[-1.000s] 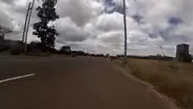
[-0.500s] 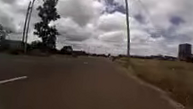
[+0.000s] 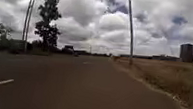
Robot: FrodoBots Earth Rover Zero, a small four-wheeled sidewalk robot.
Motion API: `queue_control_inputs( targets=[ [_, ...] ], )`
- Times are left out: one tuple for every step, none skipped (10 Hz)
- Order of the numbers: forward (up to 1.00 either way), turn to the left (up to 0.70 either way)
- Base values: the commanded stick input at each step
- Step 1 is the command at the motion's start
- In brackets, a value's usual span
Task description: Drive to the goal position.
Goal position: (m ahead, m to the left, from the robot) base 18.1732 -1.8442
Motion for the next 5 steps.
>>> queue_control_inputs(
  targets=[
    [0.85,0.00],
    [0.85,0.00],
    [0.85,0.00],
    [0.85,0.00],
    [0.85,0.00]
  ],
)
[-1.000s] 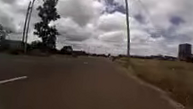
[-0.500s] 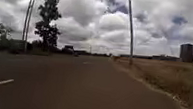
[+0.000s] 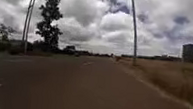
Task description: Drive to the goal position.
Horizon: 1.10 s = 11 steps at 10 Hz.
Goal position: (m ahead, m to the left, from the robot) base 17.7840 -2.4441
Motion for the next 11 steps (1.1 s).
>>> queue_control_inputs(
  targets=[
    [0.85,0.00],
    [0.85,0.00],
    [0.85,0.00],
    [0.85,0.00],
    [0.85,0.00],
    [0.85,0.00],
    [0.85,0.00],
    [0.85,0.00],
    [0.85,0.00],
    [0.85,0.00],
    [0.85,-0.05]
  ],
)
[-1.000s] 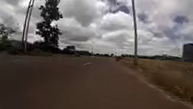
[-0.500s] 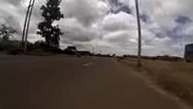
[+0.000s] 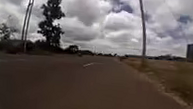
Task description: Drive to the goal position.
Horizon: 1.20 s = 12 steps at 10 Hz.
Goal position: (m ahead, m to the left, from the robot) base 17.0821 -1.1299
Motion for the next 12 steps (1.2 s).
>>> queue_control_inputs(
  targets=[
    [0.85,-0.16],
    [0.85,-0.30],
    [0.85,-0.34],
    [0.85,-0.34],
    [0.85,-0.34],
    [0.85,-0.34],
    [0.85,-0.34],
    [0.85,-0.34],
    [0.85,-0.34],
    [0.85,-0.34],
    [0.85,-0.34],
    [0.85,-0.34]
  ],
)
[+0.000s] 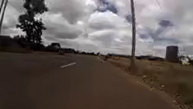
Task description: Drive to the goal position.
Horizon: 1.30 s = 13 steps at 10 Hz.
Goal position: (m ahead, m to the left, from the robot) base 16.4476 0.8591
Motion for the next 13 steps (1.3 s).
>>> queue_control_inputs(
  targets=[
    [0.85,-0.34],
    [0.85,-0.34],
    [0.85,-0.08],
    [0.85,-0.02],
    [0.85,0.00],
    [0.85,0.00],
    [0.85,0.00],
    [0.85,0.00],
    [0.85,0.00],
    [0.85,0.00],
    [0.85,0.00],
    [0.85,0.00],
    [0.85,0.00]
  ],
)
